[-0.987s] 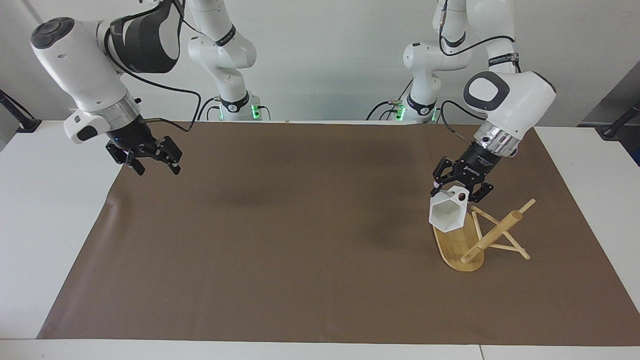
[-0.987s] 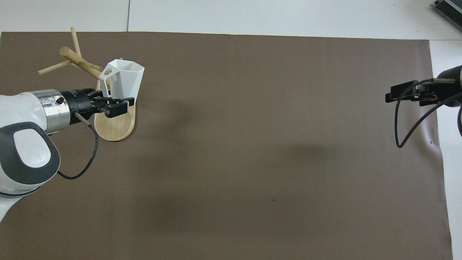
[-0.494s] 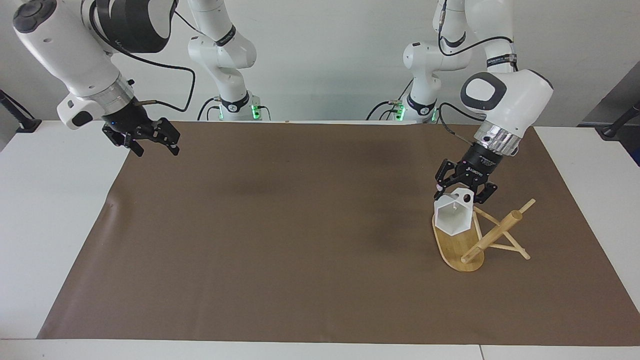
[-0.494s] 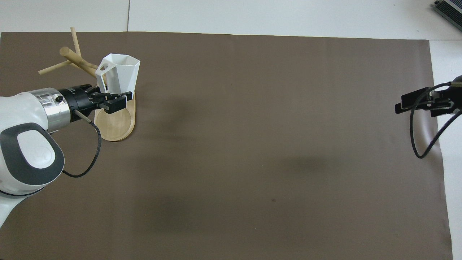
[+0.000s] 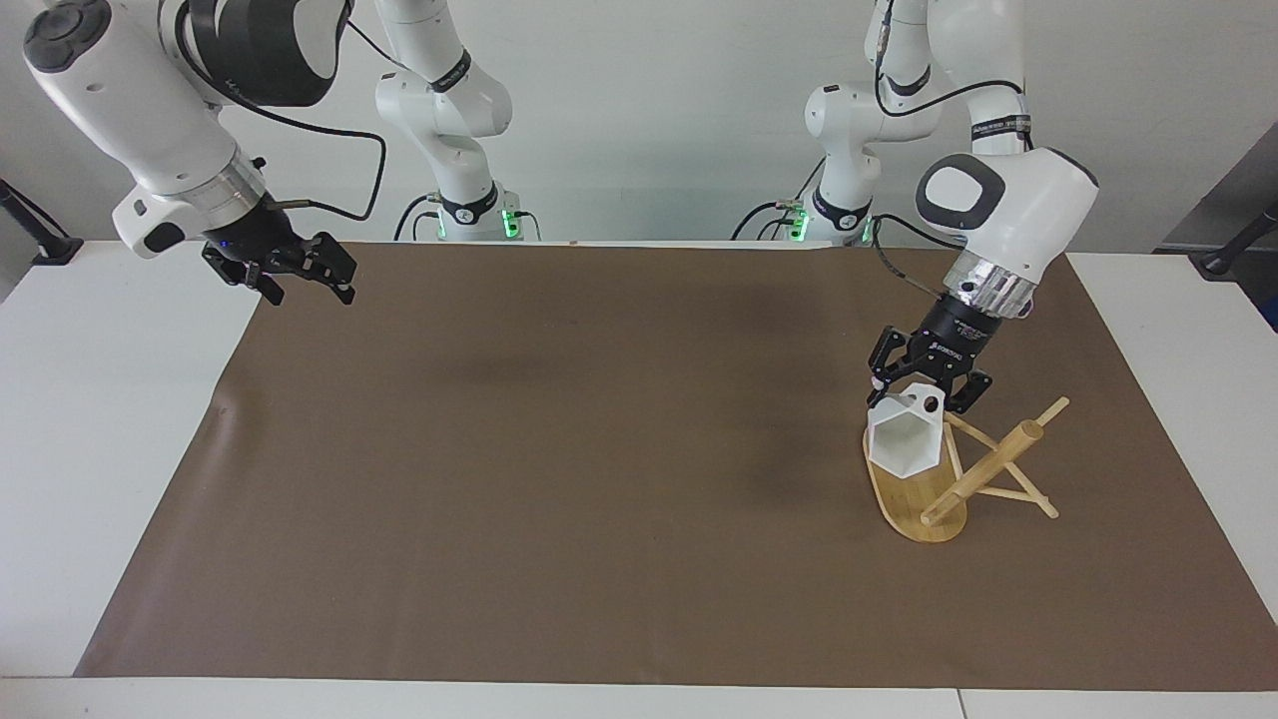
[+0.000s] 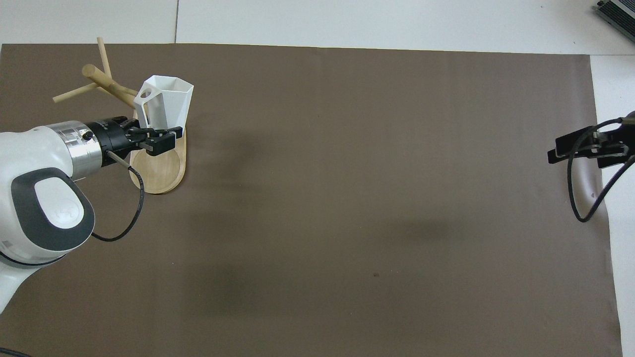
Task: Hang cup on rack
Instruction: 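Lower the mug handle onto a rack peg with the left gripper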
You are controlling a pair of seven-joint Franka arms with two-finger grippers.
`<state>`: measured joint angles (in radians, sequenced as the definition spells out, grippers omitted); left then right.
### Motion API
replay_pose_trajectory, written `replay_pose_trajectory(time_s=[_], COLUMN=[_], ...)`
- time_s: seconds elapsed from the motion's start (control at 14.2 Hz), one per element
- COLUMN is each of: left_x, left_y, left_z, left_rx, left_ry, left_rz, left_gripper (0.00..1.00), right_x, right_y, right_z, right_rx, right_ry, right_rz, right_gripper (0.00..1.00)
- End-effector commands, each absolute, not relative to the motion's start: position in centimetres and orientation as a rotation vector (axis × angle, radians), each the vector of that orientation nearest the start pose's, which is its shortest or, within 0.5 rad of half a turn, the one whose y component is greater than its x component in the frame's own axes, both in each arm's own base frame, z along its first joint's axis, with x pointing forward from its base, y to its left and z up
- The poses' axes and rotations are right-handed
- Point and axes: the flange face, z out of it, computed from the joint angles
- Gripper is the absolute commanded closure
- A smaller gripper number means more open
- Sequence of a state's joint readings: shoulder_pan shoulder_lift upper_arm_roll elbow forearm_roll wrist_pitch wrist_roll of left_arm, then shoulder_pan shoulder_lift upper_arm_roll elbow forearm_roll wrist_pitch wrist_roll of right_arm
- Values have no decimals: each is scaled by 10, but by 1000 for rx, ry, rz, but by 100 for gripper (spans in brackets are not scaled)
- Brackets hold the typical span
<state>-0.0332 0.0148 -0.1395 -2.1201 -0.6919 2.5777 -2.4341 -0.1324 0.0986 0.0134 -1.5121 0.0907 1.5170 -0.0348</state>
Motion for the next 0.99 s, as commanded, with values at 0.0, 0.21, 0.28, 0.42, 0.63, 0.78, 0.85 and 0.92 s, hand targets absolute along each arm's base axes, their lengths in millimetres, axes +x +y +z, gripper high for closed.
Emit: replay_pose_trajectory(time_s=[0.0, 0.21, 0.28, 0.42, 0.63, 0.78, 0.85, 0.92], left_x=[577, 581, 583, 584, 586, 589, 590, 591], left_y=[-92, -91, -91, -86, -82, -82, -82, -82], left_z=[449, 453, 456, 455, 455, 452, 455, 455], left_rx=[464, 464, 472, 458, 442, 442, 442, 442], left_ry=[2522, 2515, 2511, 2514, 2509, 2512, 2506, 2506], left_rz=[-452, -452, -448, -446, -437, -439, -439, -439], left_gripper=[100, 100, 100, 100, 100, 100, 100, 100], right_x=[569, 562, 559, 556, 554, 554, 553, 554], right_y=[-67, -66, -65, -64, -64, -64, -64, -64], right_z=[603, 606, 608, 610, 610, 608, 605, 603], right_rx=[-3057, -3052, -3052, -3051, -3053, -3054, -3054, -3056], right_ry=[144, 176, 178, 175, 171, 167, 171, 170], right_rz=[134, 179, 189, 196, 194, 189, 185, 166], right_gripper=[0, 0, 0, 0, 0, 0, 0, 0])
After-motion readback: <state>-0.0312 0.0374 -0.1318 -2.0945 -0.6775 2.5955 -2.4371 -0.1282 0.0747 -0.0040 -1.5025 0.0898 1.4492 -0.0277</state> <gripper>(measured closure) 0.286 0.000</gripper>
